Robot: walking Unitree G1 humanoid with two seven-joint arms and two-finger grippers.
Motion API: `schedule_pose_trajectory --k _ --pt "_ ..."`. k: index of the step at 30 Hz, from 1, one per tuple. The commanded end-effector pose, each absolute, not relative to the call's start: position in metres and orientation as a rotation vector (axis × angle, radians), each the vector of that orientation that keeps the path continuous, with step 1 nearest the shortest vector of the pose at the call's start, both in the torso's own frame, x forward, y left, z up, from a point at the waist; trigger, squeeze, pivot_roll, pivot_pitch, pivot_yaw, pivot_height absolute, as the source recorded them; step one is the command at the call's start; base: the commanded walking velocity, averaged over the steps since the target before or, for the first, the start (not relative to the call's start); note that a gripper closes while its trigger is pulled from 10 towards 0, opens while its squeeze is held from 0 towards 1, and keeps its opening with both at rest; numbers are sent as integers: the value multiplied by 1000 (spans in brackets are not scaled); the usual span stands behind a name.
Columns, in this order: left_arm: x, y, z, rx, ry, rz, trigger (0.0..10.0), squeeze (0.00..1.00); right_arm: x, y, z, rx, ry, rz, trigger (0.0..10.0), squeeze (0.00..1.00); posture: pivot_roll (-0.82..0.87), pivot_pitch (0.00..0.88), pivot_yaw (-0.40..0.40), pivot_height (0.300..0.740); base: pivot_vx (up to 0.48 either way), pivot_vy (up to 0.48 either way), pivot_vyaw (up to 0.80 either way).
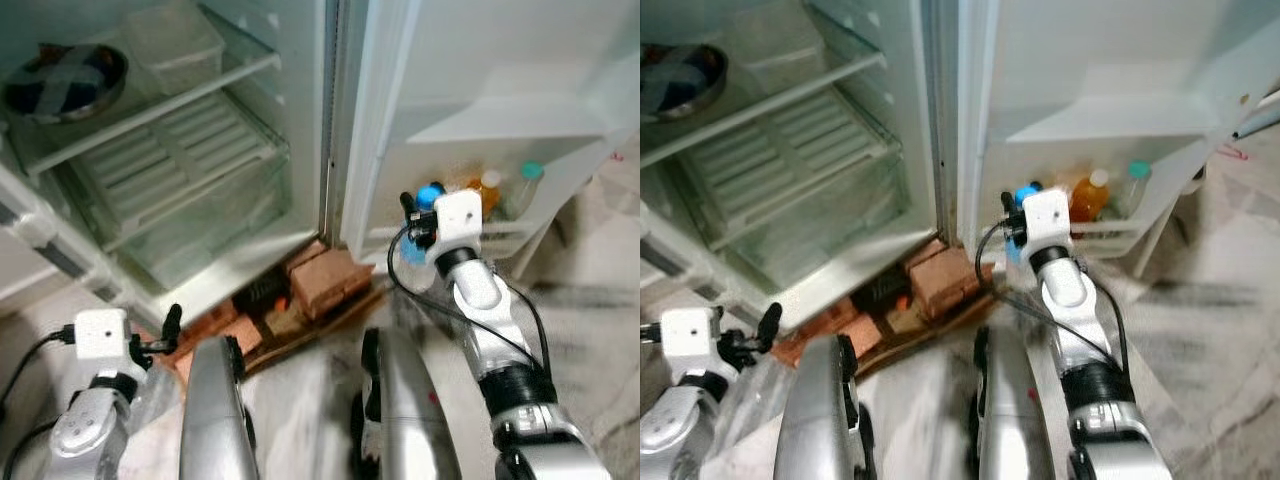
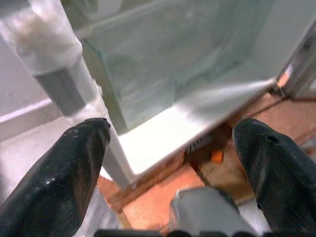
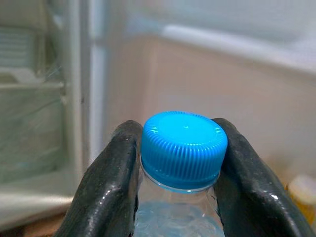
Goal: Restocking fridge
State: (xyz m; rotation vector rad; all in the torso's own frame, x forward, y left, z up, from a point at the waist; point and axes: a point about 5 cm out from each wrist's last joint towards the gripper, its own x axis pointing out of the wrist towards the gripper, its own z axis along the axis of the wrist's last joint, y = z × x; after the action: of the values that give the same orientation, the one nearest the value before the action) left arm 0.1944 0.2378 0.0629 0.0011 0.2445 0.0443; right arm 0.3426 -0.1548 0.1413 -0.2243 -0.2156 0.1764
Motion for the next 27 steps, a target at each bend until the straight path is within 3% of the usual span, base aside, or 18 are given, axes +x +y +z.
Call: schedule_pose_trajectory --k 1,14,18,20,27 --pt "186 246 69 17 256 53 10000 0 353 -148 159 -258 -292 181 10000 0 190 332 5 540 0 0 0" --pt "154 251 81 53 305 68 10000 0 384 -121 214 -328 -489 197 10000 0 274 407 11 540 0 0 0" --pt "148 255 87 64 304 87 10000 0 385 -116 216 -365 -508 197 10000 0 297 417 13 540 0 0 0" --pt "143 259 91 76 314 102 10000 0 386 -107 244 -368 -627 208 10000 0 304 426 17 540 0 0 0" --pt "143 258 91 83 316 97 10000 0 379 -101 268 -332 -749 227 10000 0 297 418 15 540 0 0 0"
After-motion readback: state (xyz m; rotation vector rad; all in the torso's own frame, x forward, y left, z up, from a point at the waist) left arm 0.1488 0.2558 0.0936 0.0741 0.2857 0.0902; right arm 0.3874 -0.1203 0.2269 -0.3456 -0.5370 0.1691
